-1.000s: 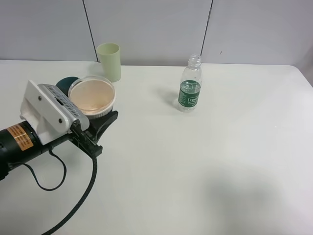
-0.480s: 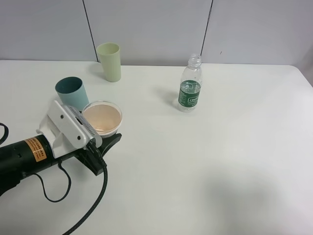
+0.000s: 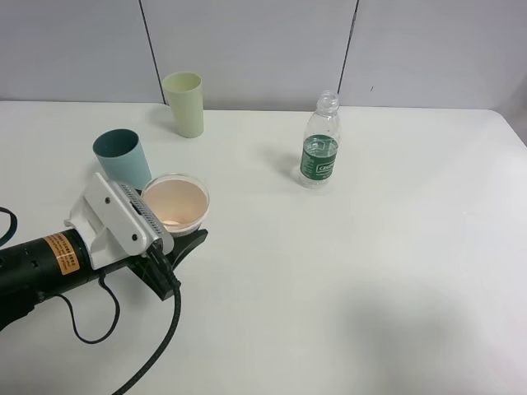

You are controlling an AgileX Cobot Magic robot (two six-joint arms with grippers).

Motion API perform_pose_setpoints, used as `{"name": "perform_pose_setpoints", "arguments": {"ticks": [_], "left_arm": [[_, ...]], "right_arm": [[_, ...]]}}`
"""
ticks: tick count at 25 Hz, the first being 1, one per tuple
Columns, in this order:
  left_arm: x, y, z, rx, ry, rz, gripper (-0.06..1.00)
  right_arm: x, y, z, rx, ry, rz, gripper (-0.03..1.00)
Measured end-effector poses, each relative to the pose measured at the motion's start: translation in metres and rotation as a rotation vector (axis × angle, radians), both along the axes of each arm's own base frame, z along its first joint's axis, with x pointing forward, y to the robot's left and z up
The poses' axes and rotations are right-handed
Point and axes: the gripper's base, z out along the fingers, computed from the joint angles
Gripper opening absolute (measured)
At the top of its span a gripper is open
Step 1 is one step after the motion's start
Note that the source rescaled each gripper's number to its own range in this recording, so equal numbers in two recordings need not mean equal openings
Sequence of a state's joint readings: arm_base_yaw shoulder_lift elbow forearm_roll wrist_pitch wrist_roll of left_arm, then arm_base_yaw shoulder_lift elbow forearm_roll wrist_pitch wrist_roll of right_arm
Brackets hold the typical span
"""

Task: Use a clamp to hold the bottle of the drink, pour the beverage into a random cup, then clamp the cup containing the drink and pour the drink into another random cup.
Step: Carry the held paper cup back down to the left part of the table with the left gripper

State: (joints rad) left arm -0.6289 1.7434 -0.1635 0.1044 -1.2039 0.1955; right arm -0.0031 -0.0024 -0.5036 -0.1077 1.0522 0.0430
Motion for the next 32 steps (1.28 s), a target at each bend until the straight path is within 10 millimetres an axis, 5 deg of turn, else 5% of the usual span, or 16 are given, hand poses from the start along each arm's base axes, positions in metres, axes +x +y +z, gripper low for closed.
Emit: {"name": "perform_pose_setpoints", "arguments": {"ticks": [32], "left_arm": [[-0.0026, -0.0027, 0.0000, -0.022, 0.021, -0.034, 0.00]], "right_arm": [[0.0000, 0.0000, 0.0000, 0.000, 0.000, 0.000, 1.00]]}}
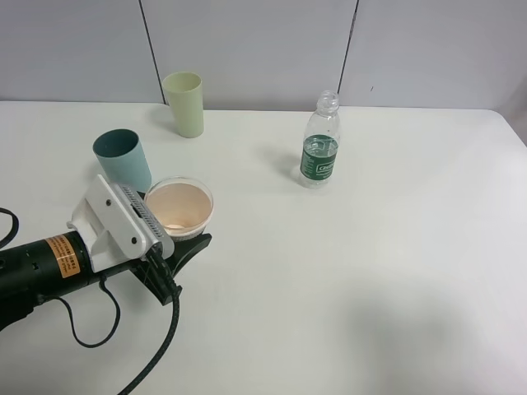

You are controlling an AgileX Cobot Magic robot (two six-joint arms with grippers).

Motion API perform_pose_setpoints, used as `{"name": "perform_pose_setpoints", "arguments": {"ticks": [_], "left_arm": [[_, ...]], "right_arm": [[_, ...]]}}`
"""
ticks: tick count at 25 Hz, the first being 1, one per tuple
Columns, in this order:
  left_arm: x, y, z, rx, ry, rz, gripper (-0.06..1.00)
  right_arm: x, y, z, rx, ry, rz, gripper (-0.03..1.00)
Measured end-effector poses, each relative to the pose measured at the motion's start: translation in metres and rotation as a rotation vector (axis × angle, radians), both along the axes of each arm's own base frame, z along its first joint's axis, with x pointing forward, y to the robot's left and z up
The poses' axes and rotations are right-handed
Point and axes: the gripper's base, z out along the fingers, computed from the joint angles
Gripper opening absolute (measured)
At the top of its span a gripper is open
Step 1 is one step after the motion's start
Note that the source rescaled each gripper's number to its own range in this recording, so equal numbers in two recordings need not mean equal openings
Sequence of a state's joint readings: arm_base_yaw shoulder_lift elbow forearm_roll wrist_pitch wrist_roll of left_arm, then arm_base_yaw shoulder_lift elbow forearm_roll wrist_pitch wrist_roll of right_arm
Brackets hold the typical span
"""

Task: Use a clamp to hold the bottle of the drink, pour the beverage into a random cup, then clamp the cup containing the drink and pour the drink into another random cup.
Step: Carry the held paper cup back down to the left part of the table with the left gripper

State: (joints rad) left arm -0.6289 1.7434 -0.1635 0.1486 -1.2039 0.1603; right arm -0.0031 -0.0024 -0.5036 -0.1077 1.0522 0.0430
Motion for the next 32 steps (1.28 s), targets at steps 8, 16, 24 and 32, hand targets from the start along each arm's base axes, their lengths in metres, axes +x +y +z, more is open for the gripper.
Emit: {"name": "perform_pose_setpoints", "arguments": {"ticks": [8, 16, 24, 32], "left_arm": [[-0.002, -0.002, -0.001, -0.003, 0.012, -0.033, 0.00], [-0.004, -0.004, -0.008, 0.013, 0.035, -0.063, 0.00], [0.000, -0.009, -0.020, 0.010, 0.096, -0.066, 0.00], [0.019, -0.023, -0.028, -0.007, 0.092, -0.070, 0.00]], "right_arm": [[0.000, 0.000, 0.000, 0.000, 0.000, 0.000, 1.00], [0.000, 0.000, 0.000, 0.000, 0.000, 0.000, 1.00], [0.000, 0.000, 0.000, 0.000, 0.000, 0.000, 1.00], [0.000, 0.000, 0.000, 0.000, 0.000, 0.000, 1.00]]}}
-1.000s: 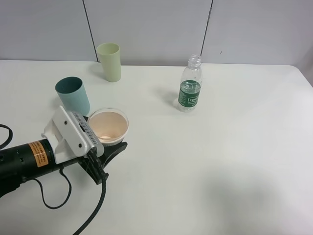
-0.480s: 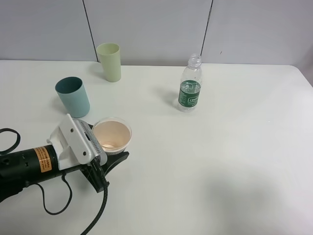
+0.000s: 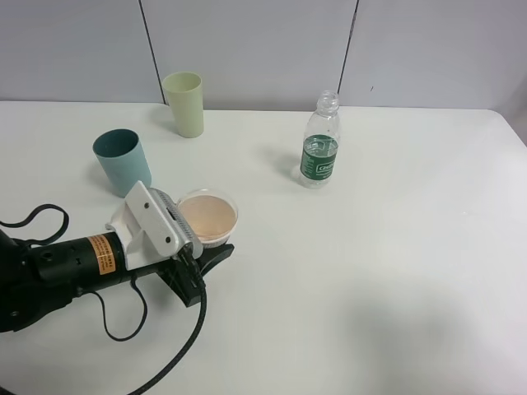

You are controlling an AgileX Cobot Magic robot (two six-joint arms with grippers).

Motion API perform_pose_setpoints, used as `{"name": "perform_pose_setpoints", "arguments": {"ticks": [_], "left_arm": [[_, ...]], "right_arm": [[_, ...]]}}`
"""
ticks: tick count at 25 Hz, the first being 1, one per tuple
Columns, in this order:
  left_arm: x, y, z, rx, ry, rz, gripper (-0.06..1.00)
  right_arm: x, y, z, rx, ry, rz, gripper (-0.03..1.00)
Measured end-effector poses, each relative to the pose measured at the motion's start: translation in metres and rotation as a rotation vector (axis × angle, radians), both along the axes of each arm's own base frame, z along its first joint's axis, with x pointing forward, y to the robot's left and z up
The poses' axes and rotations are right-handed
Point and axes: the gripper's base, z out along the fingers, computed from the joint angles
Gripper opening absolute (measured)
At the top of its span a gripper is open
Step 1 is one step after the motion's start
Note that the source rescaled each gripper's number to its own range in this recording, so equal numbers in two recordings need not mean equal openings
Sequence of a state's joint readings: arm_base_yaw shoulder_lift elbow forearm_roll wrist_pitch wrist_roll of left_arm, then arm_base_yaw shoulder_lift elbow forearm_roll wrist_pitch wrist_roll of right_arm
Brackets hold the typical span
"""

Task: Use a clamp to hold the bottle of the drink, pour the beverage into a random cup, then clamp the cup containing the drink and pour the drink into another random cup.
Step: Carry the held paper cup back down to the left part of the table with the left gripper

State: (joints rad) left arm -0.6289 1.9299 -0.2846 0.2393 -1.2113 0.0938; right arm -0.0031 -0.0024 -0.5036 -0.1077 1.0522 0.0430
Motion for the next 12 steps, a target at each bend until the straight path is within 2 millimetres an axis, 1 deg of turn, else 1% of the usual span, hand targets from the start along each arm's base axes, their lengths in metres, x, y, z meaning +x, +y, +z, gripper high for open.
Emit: {"name": "perform_pose_setpoints", "arguments": {"ticks": [5, 12], "left_arm": [[0.012, -0.009, -0.008, -0.004, 0.001, 0.001, 0.00], [0.019, -0.014, -0.007, -0.026, -0.009, 0.000, 0.00]], "right_arm": [[0.000, 0.000, 0.000, 0.000, 0.000, 0.000, 1.00], [0.000, 0.000, 0.000, 0.000, 0.000, 0.000, 1.00]]}}
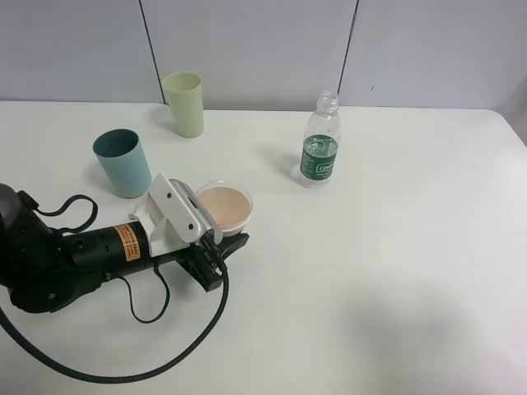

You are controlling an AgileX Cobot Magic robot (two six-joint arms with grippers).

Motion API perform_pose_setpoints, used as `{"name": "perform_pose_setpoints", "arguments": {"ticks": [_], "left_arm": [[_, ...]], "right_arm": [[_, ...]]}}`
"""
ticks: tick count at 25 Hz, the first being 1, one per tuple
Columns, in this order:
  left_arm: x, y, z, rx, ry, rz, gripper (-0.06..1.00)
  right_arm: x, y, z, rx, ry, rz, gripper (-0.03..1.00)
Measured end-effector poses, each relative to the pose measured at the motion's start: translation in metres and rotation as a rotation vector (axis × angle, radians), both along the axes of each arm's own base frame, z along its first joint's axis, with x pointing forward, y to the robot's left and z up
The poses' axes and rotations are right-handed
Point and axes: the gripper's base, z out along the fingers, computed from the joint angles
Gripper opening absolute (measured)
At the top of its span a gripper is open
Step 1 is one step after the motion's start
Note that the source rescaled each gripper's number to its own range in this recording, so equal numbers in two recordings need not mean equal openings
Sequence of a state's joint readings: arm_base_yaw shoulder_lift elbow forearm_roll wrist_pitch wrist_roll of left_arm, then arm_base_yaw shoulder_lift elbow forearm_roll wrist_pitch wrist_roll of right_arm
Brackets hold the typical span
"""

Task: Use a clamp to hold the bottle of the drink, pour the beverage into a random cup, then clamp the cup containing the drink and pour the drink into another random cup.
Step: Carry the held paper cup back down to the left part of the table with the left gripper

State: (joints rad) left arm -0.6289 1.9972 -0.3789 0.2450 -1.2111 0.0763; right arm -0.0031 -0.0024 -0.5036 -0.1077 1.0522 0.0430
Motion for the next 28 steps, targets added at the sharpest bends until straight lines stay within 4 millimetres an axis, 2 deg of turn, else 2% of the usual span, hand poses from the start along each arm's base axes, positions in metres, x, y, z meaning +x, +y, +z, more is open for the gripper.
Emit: {"name": "perform_pose_setpoints", "arguments": {"ticks": [15, 28], "left_arm": [[0.000, 0.000, 0.000, -0.035, 0.043, 0.018, 0.00], [0.002, 0.005, -0.013, -0.014, 0.077, 0.082, 0.00]], "right_arm": [[0.000, 0.000, 0.000, 0.000, 0.000, 0.000, 1.00], [0.000, 0.000, 0.000, 0.000, 0.000, 0.000, 1.00]]}}
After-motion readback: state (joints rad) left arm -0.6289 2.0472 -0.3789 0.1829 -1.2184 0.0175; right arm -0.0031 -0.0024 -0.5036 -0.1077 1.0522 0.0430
